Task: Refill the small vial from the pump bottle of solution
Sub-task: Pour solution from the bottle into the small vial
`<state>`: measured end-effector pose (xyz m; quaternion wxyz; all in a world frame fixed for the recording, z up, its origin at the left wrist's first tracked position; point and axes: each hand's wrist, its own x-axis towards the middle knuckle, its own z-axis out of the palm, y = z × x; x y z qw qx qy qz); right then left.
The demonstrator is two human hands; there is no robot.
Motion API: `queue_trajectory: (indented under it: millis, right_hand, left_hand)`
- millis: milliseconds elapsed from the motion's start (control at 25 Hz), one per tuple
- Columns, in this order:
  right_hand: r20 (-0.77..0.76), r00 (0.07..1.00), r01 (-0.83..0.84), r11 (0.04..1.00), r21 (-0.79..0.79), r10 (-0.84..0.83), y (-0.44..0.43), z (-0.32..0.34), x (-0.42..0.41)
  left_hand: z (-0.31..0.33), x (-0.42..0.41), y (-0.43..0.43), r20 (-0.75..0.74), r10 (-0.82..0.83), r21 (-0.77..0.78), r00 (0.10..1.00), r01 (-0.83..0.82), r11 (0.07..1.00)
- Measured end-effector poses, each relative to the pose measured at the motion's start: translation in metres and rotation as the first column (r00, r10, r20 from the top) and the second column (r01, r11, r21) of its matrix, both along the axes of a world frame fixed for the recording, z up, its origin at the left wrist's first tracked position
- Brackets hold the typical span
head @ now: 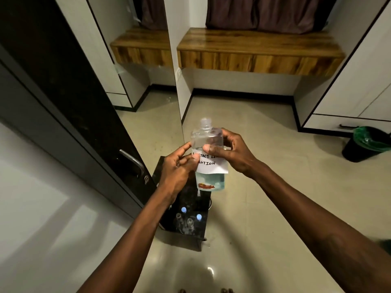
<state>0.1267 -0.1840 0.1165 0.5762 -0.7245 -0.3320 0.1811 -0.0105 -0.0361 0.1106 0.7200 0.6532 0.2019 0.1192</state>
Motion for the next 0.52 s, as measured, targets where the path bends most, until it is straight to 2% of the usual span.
queue_trajectory:
  millis: [120,360,440,520]
  right_hand:
    - [-0.106,0.994,-0.002,1.000,0.010,0.003,-0.006,-0.009,-0.010]
    - [-0.129,0.990,0.062,0.998,0.000,-0.062,-0.016,-0.038,-0.020]
    - [-0.151,0.983,0.105,0.994,-0.002,-0.104,-0.020,-0.050,-0.023]
    - [-0.150,0.979,0.139,0.990,-0.012,-0.139,-0.027,-0.062,-0.024]
  left_hand:
    - [-0.006,-0.001,-0.009,-0.002,-0.008,0.018,1.000,0.008,1.000]
    - [-0.049,-0.014,-0.014,0.009,-0.059,0.022,0.998,0.059,0.998]
    - [-0.088,-0.029,-0.009,-0.084,0.068,0.245,0.994,-0.046,0.968]
    - [-0.135,-0.049,-0.005,-0.220,0.278,0.547,0.935,-0.118,0.829]
